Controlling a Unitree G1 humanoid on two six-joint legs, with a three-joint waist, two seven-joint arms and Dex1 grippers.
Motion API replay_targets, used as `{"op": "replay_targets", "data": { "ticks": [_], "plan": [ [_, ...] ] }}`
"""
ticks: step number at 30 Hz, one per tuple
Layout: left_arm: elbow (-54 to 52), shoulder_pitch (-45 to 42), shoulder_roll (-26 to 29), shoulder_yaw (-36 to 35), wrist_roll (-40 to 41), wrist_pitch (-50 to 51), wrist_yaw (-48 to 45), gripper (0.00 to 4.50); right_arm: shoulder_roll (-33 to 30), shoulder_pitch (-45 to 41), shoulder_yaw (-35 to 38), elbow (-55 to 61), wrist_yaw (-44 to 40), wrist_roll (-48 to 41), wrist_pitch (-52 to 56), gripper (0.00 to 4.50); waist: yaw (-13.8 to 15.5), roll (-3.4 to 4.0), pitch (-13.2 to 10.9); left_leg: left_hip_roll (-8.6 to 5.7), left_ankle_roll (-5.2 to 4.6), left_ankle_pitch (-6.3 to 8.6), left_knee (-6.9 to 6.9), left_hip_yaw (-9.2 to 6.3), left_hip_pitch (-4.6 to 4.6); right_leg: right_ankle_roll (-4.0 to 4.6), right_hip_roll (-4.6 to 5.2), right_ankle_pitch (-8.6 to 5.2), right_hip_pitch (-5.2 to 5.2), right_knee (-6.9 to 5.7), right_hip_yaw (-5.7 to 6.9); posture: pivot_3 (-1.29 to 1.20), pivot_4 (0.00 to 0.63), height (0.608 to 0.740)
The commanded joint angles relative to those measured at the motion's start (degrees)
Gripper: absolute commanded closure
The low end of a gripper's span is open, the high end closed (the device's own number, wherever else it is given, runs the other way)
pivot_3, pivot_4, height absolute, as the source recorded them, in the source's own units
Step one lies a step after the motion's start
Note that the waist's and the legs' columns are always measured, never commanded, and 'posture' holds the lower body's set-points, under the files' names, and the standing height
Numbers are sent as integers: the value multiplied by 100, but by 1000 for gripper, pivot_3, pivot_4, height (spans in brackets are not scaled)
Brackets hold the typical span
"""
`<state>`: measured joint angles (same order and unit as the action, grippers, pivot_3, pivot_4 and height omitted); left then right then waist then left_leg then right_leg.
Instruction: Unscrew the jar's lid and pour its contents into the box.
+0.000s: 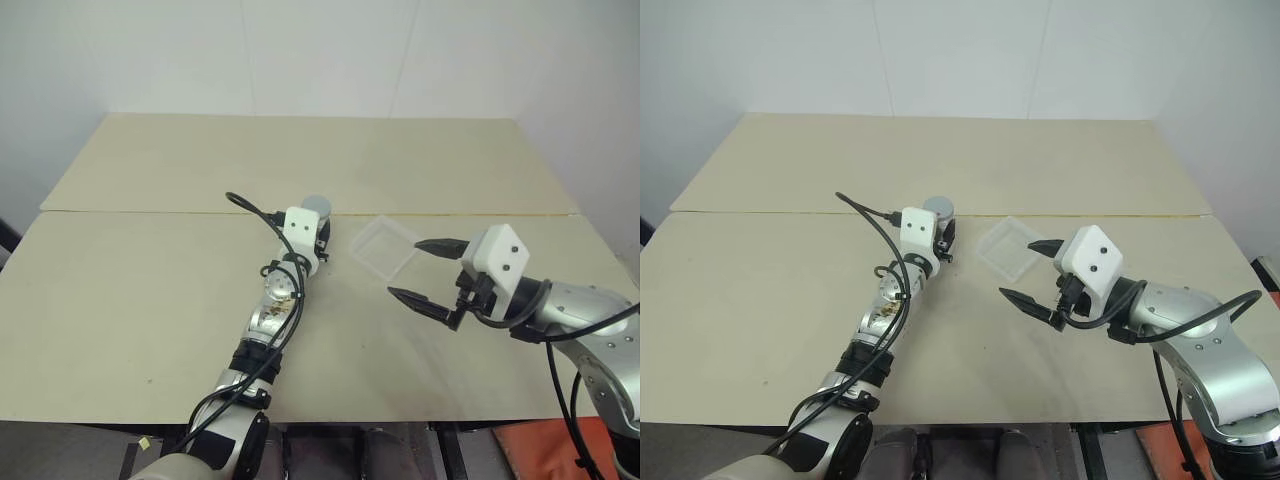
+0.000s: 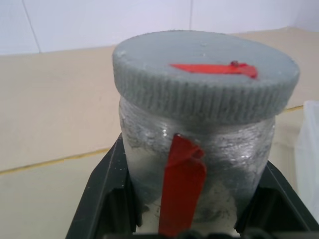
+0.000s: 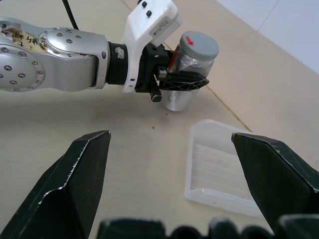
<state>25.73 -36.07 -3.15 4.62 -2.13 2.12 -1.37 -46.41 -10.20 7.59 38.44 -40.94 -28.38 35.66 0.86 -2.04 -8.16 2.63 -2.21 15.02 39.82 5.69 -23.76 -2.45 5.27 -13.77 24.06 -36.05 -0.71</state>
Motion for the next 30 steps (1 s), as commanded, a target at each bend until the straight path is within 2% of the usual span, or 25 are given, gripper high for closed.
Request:
{"op": "replay_targets", "data": {
  "ticks": [1,5,9,15,20,26,30],
  "plan": [
    [-506,-79,394,45,264,38,-923,2568,-41,-81,98,184,6,-56,-32,0,-4,0,0,0,0,0,0,0,0,0,0,0,0,-1,0,0,150,740],
    [-1057,-135,1249,-111,1049,713,-2562,2568,-11,-284,-38,50,-83,-4,-163,0,-57,1,0,6,7,-4,-2,4,1,0,-5,0,7,-6,-2,0,150,740],
    [-1348,-364,2573,-472,2073,1297,-4606,2568,263,-1203,-317,-513,-88,9,-239,0,-155,3,-1,10,13,-8,-1,5,7,1,-10,0,6,-13,-2,0,150,740],
    [-1297,-573,3700,-622,2953,1684,-6858,2568,970,-2580,-611,-1093,95,-323,184,0,-128,6,-1,10,22,-14,-3,5,-2,0,-10,-1,4,-17,6,0,150,740],
    [-885,-796,3783,-564,3102,1359,-7985,2568,1662,-3474,-760,-1409,353,-748,762,0,-70,6,-1,13,44,-27,2,46,-18,0,-8,0,9,-18,16,0,150,740],
    [-410,-1061,3472,-501,2876,851,-8185,2568,2201,-4031,-1072,-1526,516,-978,1307,0,-71,6,-1,12,38,-23,4,50,-23,1,-8,0,13,-24,15,0,150,740],
    [-209,-1242,3397,-465,2815,761,-8245,2568,2378,-4165,-1367,-1613,656,-709,1290,0,-83,6,-1,12,40,-25,7,49,-36,0,-8,0,24,-23,16,0,150,740]
  ]
}}
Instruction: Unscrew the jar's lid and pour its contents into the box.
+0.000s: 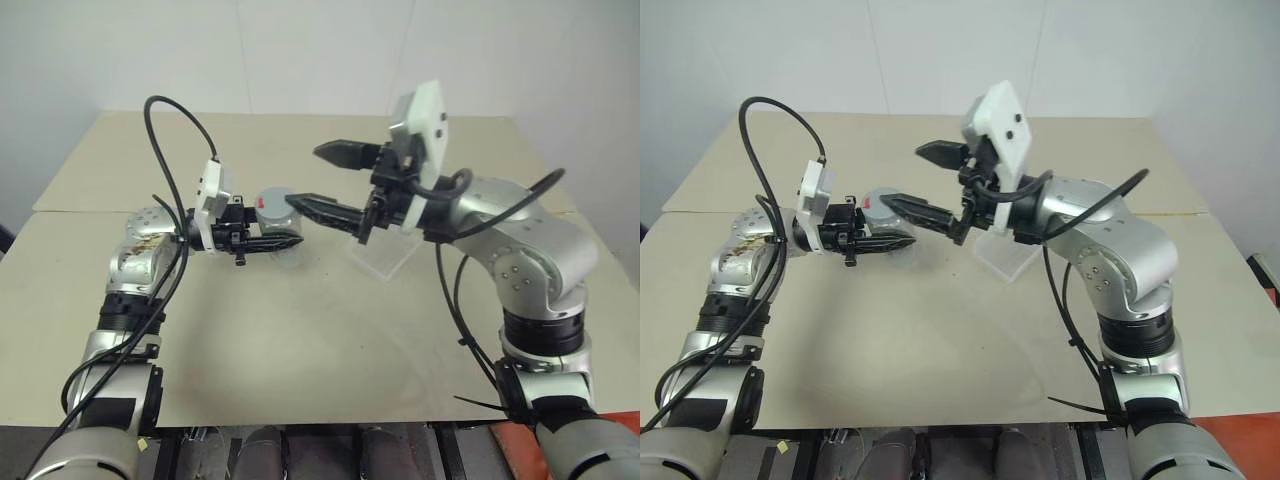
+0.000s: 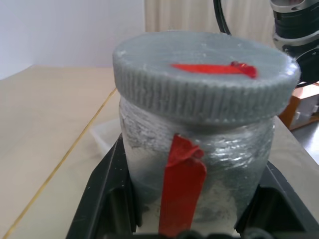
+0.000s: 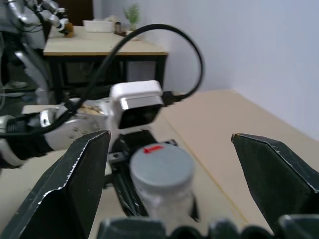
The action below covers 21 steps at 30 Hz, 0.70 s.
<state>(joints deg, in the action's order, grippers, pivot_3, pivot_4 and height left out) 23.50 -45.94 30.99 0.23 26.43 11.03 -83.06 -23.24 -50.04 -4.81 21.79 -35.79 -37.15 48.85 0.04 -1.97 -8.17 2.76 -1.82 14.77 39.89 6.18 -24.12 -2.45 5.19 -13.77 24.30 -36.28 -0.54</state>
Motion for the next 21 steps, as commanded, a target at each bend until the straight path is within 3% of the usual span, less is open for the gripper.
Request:
{"op": "replay_targets", "data": {
  "ticks": [1,11,14,18,21],
  "plan": [
    [15,-276,-25,-26,-38,-117,-96,2568,109,-227,-235,-5,221,287,-22,0,-10,0,0,0,1,0,1,0,-2,0,0,0,3,-1,0,0,150,740],
    [52,-367,-109,-58,-105,-207,-152,2568,510,-392,-725,-444,532,977,-136,0,-73,0,0,1,1,-1,2,-3,-3,0,0,0,5,-6,1,0,150,740],
    [-29,-319,-96,-72,-91,-193,-197,2568,587,-384,-738,-514,517,1083,-172,541,-77,0,0,2,1,-1,1,-4,-4,0,0,0,5,-6,2,0,150,740],
    [-61,-298,-80,-79,-112,-210,-190,2568,653,-381,-733,-589,481,1170,-221,1712,-80,1,0,3,1,-1,1,-4,-4,0,0,0,6,-6,2,0,150,740],
    [-105,-264,-53,-86,-112,-201,-188,2568,680,-370,-754,-628,440,1232,-309,1716,-80,1,0,2,0,0,2,-4,-4,0,0,0,6,-7,3,0,150,740]
  ]
}}
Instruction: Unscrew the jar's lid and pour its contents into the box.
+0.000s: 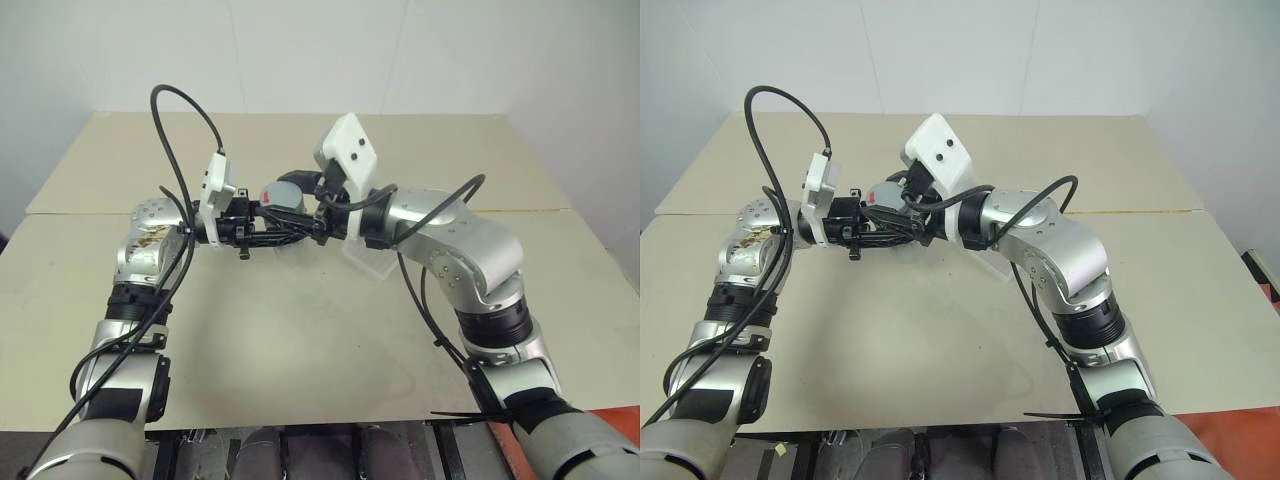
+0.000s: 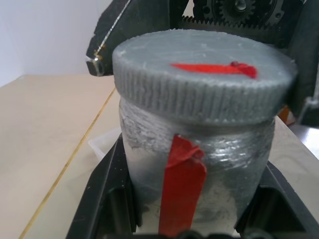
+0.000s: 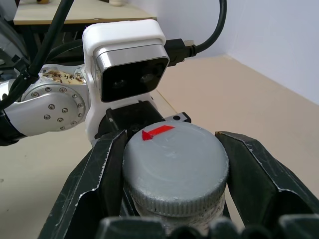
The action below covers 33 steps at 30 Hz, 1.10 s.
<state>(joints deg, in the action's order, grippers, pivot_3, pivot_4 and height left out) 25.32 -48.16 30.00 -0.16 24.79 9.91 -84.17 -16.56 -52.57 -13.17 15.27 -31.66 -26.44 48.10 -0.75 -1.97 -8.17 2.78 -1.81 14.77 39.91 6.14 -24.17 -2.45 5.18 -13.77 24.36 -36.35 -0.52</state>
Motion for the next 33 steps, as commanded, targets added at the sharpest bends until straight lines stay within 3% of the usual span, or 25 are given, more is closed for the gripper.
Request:
{"op": "replay_targets", "data": {
  "ticks": [1,7,14,19,23,26,31,33],
  "plan": [
    [-300,-33,59,-44,67,-66,-104,2568,26,-113,83,19,18,181,-252,1716,-2,0,0,0,-1,0,0,0,0,0,0,0,0,0,0,0,150,740],
    [-372,79,220,111,116,65,-544,2568,-52,-54,65,26,-328,145,-388,1716,-10,1,-1,1,1,0,-1,0,0,0,-1,0,1,0,0,0,150,740],
    [-552,222,748,651,729,-53,-833,2568,-476,150,114,-518,-2580,-405,-1408,1716,2,1,-1,1,-12,7,0,-1,0,0,0,0,-2,3,1,0,150,740],
    [-902,375,1310,1308,1613,8,-833,2568,-561,-186,-40,-1533,-4485,-671,-1955,1716,-27,6,-4,2,-31,18,-1,-3,3,0,-2,0,-1,2,-2,0,150,740],
    [-1039,368,1509,1582,2010,-24,-833,2568,-368,-428,-106,-2193,-4928,-470,-2317,1716,-33,7,-5,6,-29,17,0,-5,5,1,-5,0,7,-19,-4,0,150,740],
    [-914,372,1426,1563,1756,-246,-833,2568,-225,-549,-138,-2561,-4824,-201,-2530,1716,-12,8,-5,4,-28,16,3,-2,8,0,-3,-1,6,-25,-5,0,150,740],
    [-781,458,1360,1317,1628,-234,-833,2568,-80,-453,92,-2610,-4272,-58,-2535,144,-3,8,-6,3,-14,8,6,3,6,0,-2,-1,8,-26,-3,0,150,740],
    [-666,500,1199,1040,1472,-205,-604,2568,-96,-271,287,-2383,-3940,-74,-2492,60,8,8,-6,4,5,-3,5,4,3,0,-2,-1,9,-25,-2,0,150,740]
  ]
}}
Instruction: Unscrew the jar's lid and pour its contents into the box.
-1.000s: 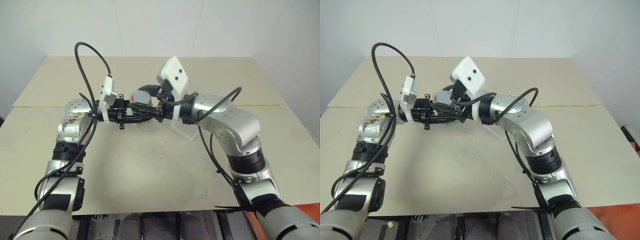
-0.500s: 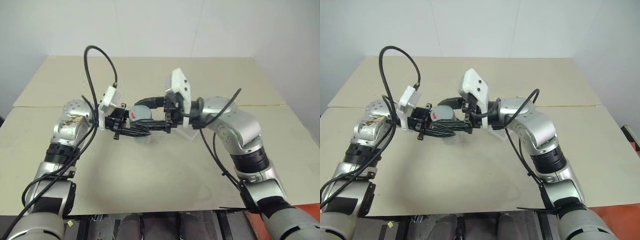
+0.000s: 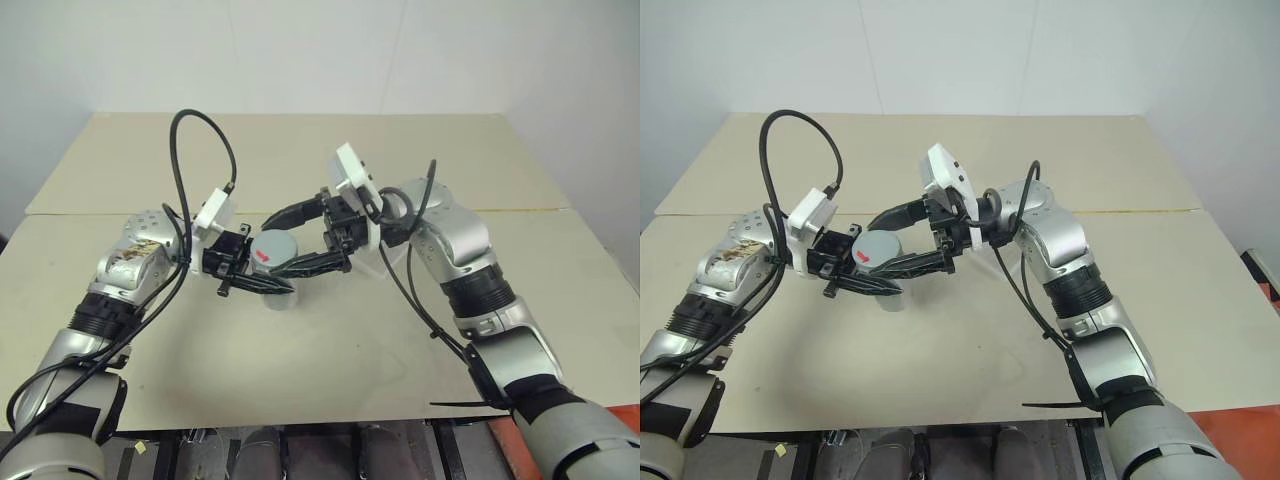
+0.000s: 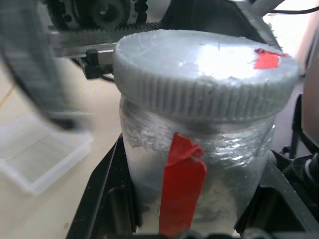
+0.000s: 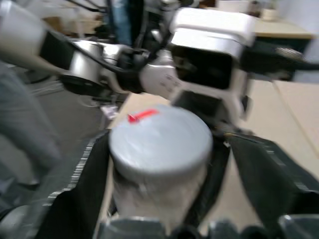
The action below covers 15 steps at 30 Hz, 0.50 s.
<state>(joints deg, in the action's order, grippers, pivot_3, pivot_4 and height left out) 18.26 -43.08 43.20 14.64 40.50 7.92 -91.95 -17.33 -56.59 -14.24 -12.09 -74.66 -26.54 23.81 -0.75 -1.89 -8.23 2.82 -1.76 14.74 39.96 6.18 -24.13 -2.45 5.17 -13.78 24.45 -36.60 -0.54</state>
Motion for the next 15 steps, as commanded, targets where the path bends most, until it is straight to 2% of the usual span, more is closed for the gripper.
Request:
{"op": "replay_targets", "data": {
  "ticks": [1,6,9,15],
  "plan": [
    [52,18,-173,-537,-156,48,271,2568,-53,197,445,462,516,-33,9,60,12,0,0,0,0,0,0,0,-1,-1,2,0,0,1,2,0,150,740],
    [-26,205,-302,-934,-313,377,668,2568,-205,836,811,1557,1397,-39,198,60,1,0,0,-1,1,-1,2,0,-4,-1,5,-1,2,-2,3,0,150,740],
    [-61,252,-316,-986,-472,494,719,2568,-80,1111,959,2395,2401,-66,795,60,-5,0,0,1,3,-1,0,0,-4,-1,3,-1,4,-4,2,0,150,740],
    [23,153,-552,-1053,-782,524,884,2568,136,1362,756,3424,3111,-223,1327,60,-5,0,0,0,-5,3,-1,1,-1,-1,1,-1,4,-8,-1,0,150,740]
  ]
}}
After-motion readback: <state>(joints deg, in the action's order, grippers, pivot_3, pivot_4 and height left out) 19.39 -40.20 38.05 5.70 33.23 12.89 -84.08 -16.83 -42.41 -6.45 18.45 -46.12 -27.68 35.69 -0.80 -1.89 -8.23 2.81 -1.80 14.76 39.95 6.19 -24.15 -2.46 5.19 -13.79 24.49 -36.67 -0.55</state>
